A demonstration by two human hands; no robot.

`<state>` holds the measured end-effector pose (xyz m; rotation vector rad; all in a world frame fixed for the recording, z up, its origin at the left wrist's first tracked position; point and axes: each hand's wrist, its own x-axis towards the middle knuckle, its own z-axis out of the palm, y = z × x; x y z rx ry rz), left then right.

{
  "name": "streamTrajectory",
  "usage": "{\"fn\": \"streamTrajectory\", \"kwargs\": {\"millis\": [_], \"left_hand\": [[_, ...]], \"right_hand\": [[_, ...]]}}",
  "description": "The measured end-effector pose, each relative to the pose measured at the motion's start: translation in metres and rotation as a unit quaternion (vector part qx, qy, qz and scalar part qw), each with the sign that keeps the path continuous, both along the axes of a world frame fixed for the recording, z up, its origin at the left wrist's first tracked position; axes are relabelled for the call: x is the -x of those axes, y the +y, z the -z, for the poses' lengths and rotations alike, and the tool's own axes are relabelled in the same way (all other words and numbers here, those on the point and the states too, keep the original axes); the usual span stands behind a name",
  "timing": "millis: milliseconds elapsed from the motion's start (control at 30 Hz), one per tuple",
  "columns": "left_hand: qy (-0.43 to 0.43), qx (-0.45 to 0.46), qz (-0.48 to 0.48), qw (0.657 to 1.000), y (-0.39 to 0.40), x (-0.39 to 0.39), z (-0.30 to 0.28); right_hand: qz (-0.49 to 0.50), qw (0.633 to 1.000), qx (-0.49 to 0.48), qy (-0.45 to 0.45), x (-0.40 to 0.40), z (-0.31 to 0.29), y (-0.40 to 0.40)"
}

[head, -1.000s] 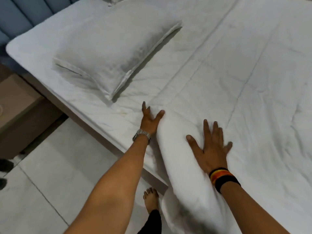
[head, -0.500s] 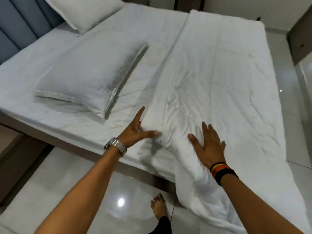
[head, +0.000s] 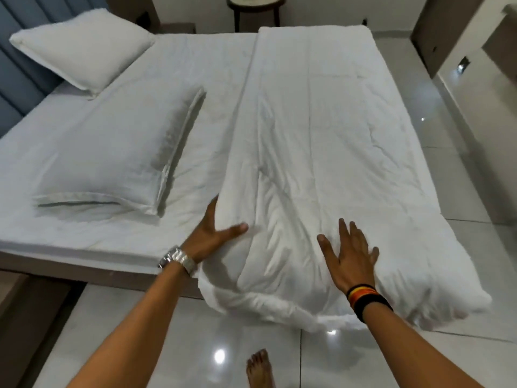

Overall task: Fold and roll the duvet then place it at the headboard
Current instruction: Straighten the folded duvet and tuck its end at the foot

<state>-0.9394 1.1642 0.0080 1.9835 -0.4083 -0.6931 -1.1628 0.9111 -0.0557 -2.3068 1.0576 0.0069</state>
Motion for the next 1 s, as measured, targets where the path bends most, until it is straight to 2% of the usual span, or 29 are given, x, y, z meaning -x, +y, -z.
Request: {"fn": "streamTrajectory", "kwargs": {"millis": [167,233,367,433,500,600,667,733,800,867,933,1000], "left_hand": [[0.090,-0.013,-0.121,0.988,0.020,0.044,0.100],[0.081,-0.021,-0.175,0.981,0.023,0.056,0.114],[-0.017,-0.043,-0.242,0.969,0.039,0.037,0.091],[-0.040,-0.105,-0.231,0.966,0.059,0.023,0.077],[-0.023,-0.159,-0.195,0.968,0.068,0.029,0.073],[0.046,-0.169,-0.177,0.969,0.054,0.064,0.090],[0.018,-0.168,-0.211,0.963,0.038,0.096,0.110],[-0.035,-0.217,-0.257,0.941,0.022,0.125,0.123],[-0.056,-0.272,-0.266,0.923,-0.002,0.157,0.130],[-0.082,-0.264,-0.223,0.935,-0.024,0.189,0.140],[-0.125,-0.230,-0.162,0.951,-0.045,0.214,0.151],[-0.144,-0.198,-0.130,0.961,-0.066,0.228,0.154]], "right_hand": [[-0.044,0.994,0.036,0.089,0.014,0.036,-0.001],[-0.074,0.988,0.068,0.113,0.018,0.046,-0.007],[-0.108,0.984,0.118,0.081,0.020,0.062,-0.008],[-0.129,0.982,0.103,0.094,0.032,0.066,-0.011],[-0.152,0.979,0.086,0.110,0.047,0.066,-0.014],[-0.122,0.986,0.095,0.066,0.067,0.061,-0.031],[-0.082,0.988,0.124,0.026,0.092,0.061,-0.049],[0.016,0.991,0.131,-0.024,0.124,0.064,-0.072],[0.157,0.984,0.064,-0.061,0.156,0.066,-0.106],[0.247,0.962,-0.078,-0.087,0.179,0.065,-0.147],[0.238,0.941,-0.209,-0.116,0.195,0.064,-0.181],[0.190,0.940,-0.251,-0.133,0.197,0.064,-0.196]]}}
